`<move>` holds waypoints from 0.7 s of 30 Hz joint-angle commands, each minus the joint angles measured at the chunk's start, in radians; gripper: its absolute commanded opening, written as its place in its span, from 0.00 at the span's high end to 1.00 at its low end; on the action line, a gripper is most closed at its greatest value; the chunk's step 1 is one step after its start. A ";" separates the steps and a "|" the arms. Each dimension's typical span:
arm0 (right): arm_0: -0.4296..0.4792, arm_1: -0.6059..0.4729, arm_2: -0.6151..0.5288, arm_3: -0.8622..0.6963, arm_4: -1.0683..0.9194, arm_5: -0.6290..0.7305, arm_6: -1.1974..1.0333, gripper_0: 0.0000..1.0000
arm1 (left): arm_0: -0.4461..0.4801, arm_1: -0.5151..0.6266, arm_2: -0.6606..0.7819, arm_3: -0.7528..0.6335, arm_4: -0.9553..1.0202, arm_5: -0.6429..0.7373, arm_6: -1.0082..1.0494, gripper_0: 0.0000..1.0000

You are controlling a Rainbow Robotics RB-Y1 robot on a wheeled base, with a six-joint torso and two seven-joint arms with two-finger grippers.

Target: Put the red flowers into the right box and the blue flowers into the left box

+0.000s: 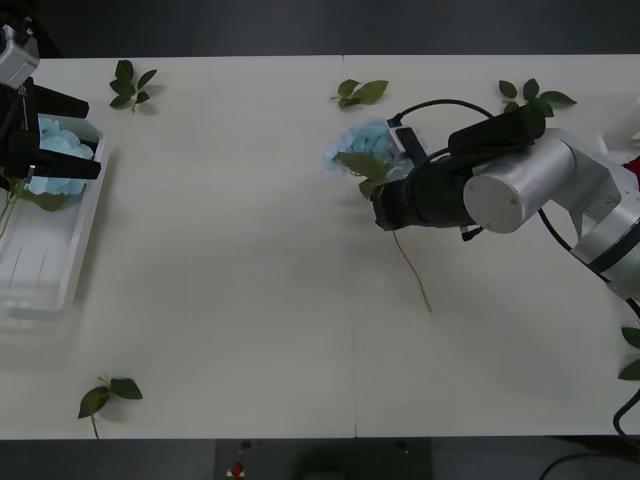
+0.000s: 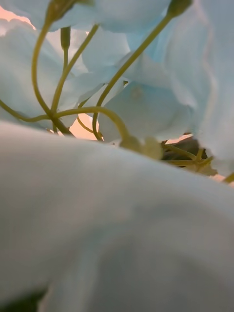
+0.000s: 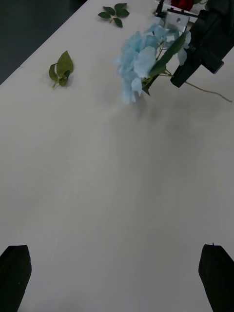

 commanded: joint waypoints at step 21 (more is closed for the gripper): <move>-0.031 0.178 -0.316 0.053 -0.664 -0.022 0.749 1.00 | 0.000 0.028 0.000 -0.013 -0.001 -0.008 -0.031 0.00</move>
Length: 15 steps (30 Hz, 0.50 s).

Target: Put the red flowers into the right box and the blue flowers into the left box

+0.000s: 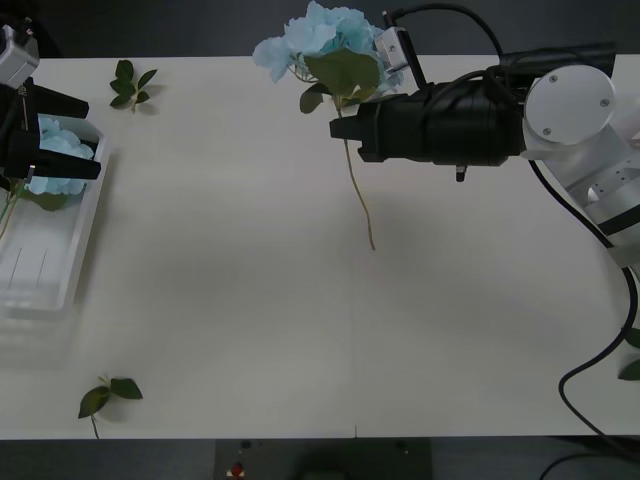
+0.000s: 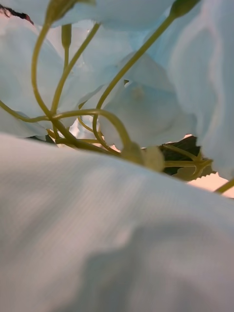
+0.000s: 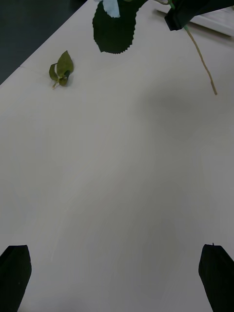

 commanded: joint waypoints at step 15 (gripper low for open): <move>-0.031 0.245 -0.031 0.131 -0.327 -0.109 0.371 1.00 | 0.018 0.024 -0.014 -0.012 0.053 -0.008 -0.031 0.00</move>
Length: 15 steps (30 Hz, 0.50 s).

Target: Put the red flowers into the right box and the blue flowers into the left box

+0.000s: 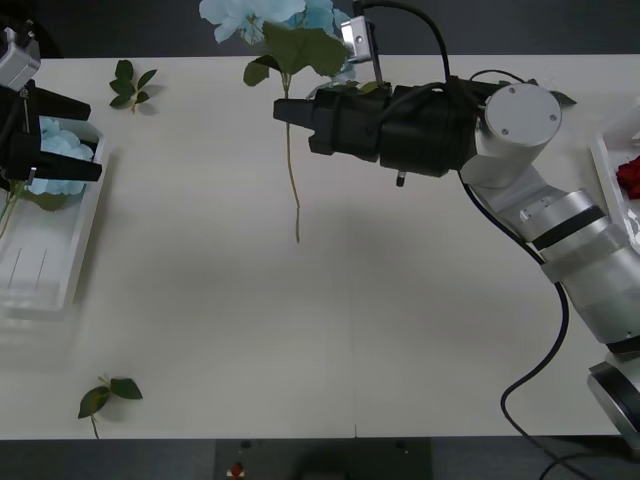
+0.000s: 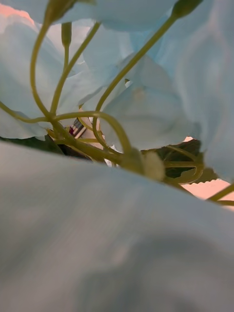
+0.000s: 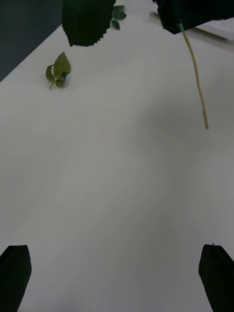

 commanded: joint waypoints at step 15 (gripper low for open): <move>-0.031 0.126 -0.047 0.026 -0.128 -0.078 0.079 1.00 | 0.012 0.024 -0.214 0.184 0.352 -0.045 -0.031 0.00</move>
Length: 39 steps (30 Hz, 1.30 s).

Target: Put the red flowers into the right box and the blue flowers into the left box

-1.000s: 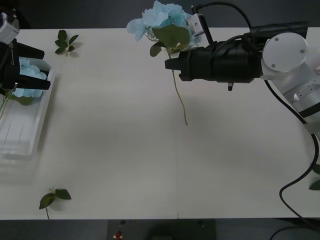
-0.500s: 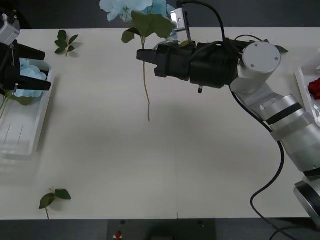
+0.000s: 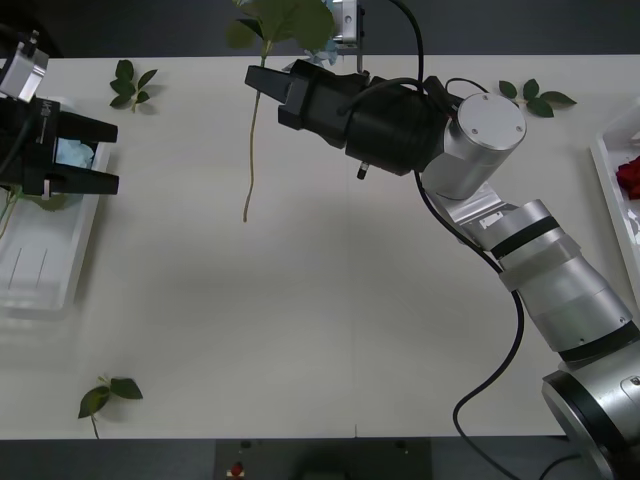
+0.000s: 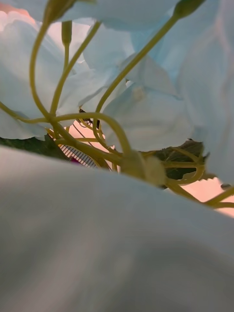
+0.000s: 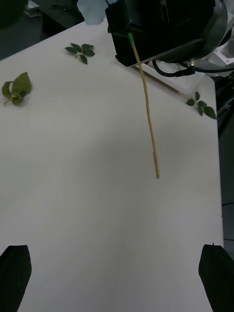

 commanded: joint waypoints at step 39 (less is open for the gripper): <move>-0.030 -0.001 -0.012 -0.019 -0.040 0.055 0.032 1.00 | -0.089 -0.204 -0.410 -0.003 0.269 -0.352 0.174 0.00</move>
